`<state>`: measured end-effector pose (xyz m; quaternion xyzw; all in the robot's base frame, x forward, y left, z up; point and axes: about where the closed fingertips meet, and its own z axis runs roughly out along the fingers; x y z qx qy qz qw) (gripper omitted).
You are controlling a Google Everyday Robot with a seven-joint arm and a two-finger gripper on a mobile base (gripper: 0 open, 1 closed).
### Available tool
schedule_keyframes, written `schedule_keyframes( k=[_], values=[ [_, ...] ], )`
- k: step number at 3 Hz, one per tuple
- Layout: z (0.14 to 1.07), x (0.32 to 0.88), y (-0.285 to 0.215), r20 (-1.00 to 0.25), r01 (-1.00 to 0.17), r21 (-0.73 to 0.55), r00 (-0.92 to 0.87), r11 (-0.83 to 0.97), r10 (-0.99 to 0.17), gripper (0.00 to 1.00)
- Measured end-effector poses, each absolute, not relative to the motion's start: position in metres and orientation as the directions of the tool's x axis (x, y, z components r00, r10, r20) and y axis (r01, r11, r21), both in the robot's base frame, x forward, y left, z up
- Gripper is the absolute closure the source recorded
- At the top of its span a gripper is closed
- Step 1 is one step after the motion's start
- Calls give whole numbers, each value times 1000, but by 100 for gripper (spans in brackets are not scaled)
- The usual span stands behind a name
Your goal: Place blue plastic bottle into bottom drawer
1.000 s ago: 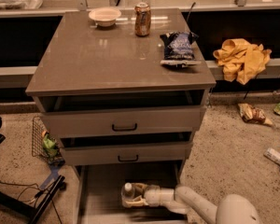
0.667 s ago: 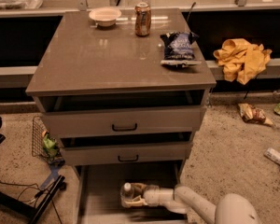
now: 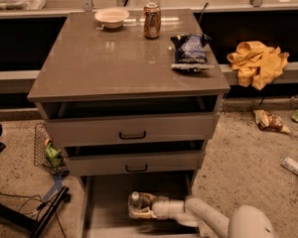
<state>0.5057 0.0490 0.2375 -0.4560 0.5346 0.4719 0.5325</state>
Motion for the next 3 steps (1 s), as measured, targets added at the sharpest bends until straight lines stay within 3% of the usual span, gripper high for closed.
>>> schedule_keyframes(
  k=[1,3],
  values=[
    [238,505,51,-1000,-990,20,-18,136,17,4],
    [238,505,53,-1000,-991,21,-19,134,19,0]
  ],
)
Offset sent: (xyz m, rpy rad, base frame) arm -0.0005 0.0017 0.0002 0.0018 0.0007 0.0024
